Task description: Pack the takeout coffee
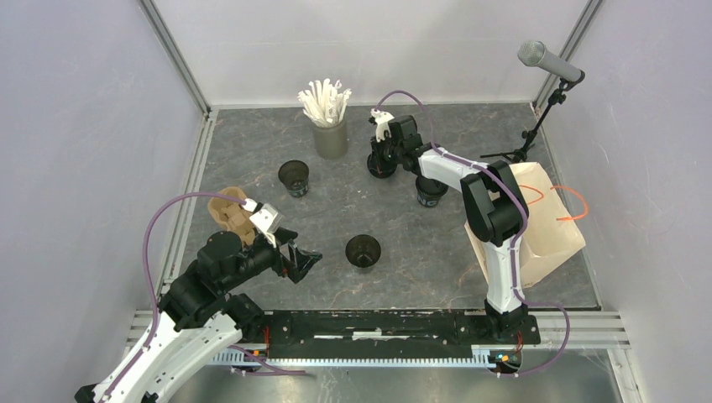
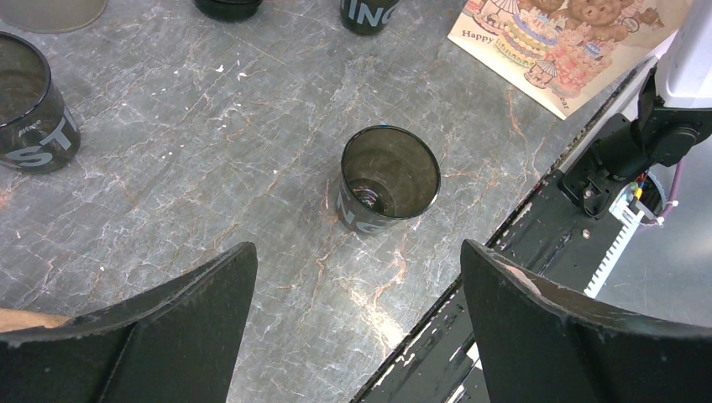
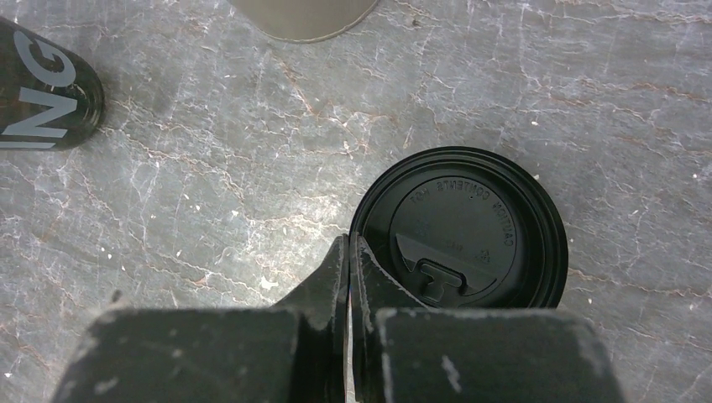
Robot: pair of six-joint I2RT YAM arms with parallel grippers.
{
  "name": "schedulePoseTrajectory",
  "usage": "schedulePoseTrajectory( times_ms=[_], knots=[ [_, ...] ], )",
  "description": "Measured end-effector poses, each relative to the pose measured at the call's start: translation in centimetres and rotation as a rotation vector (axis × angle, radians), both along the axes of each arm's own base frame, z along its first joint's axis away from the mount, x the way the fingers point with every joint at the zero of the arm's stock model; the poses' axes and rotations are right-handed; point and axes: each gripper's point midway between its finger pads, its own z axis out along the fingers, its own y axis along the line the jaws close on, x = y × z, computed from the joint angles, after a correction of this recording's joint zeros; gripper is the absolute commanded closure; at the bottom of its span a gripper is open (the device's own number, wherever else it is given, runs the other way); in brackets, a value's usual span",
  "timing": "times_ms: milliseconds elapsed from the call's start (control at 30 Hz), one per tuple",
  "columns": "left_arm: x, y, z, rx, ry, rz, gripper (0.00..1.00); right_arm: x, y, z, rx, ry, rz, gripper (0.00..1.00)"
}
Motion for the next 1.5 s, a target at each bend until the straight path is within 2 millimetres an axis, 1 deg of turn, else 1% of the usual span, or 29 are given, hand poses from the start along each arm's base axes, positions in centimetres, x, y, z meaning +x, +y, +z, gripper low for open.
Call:
schedulePoseTrajectory(
  times_ms=[167, 233, 267, 333, 467, 567, 667, 700, 767, 1067, 1200, 1400, 1433, 1500],
  knots=[
    [0.1, 0.1, -0.1, 0.003, 0.000, 0.007, 0.03, 0.1, 0.0, 0.1, 0.022, 0.004, -0.008, 1.00],
    [0.1, 0.1, -0.1, 0.003, 0.000, 0.008, 0.03, 0.0, -0.2, 0.1, 0.029, 0.010, -0.015, 0.96],
    [0.1, 0.1, -0.1, 0.004, 0.000, 0.009, 0.03, 0.0, -0.2, 0.1, 0.035, 0.013, -0.020, 0.96],
    [0.1, 0.1, -0.1, 0.004, 0.000, 0.011, 0.03, 0.0, -0.2, 0.3, 0.044, 0.013, -0.025, 1.00],
    [0.2, 0.2, -0.1, 0.004, -0.001, 0.012, 0.03, 0.1, -0.1, 0.8, 0.064, 0.007, -0.025, 1.00],
    [0.2, 0.2, -0.1, 0.005, 0.000, 0.013, 0.03, 0.3, 0.0, 1.1, 0.078, 0.001, -0.028, 0.95],
    [0.2, 0.2, -0.1, 0.005, -0.001, 0.014, 0.03, 0.3, 0.0, 1.1, 0.086, 0.002, -0.029, 1.00],
    [0.2, 0.2, -0.1, 0.005, -0.001, 0.014, 0.03, 0.2, 0.1, 1.1, 0.089, 0.004, -0.026, 0.99],
    [0.2, 0.2, -0.1, 0.005, -0.001, 0.014, 0.03, 0.1, 0.2, 1.1, 0.096, 0.009, -0.020, 0.95],
    [0.2, 0.2, -0.1, 0.005, -0.001, 0.014, 0.03, -0.5, 0.8, 1.0, 0.167, 0.036, -0.005, 1.00],
    [0.2, 0.2, -0.1, 0.005, -0.001, 0.014, 0.03, -0.7, 0.6, 0.7, 0.206, 0.061, -0.014, 0.99],
    [0.2, 0.2, -0.1, 0.005, -0.001, 0.014, 0.03, -0.6, 0.6, 0.8, 0.247, 0.070, -0.020, 1.00],
    [0.2, 0.2, -0.1, 0.005, -0.001, 0.014, 0.03, -0.7, 0.6, 0.8, 0.253, 0.072, -0.020, 1.00],
    [0.2, 0.2, -0.1, 0.005, -0.001, 0.014, 0.03, -0.9, 0.7, 0.7, 0.271, 0.082, -0.021, 0.93]
  ],
)
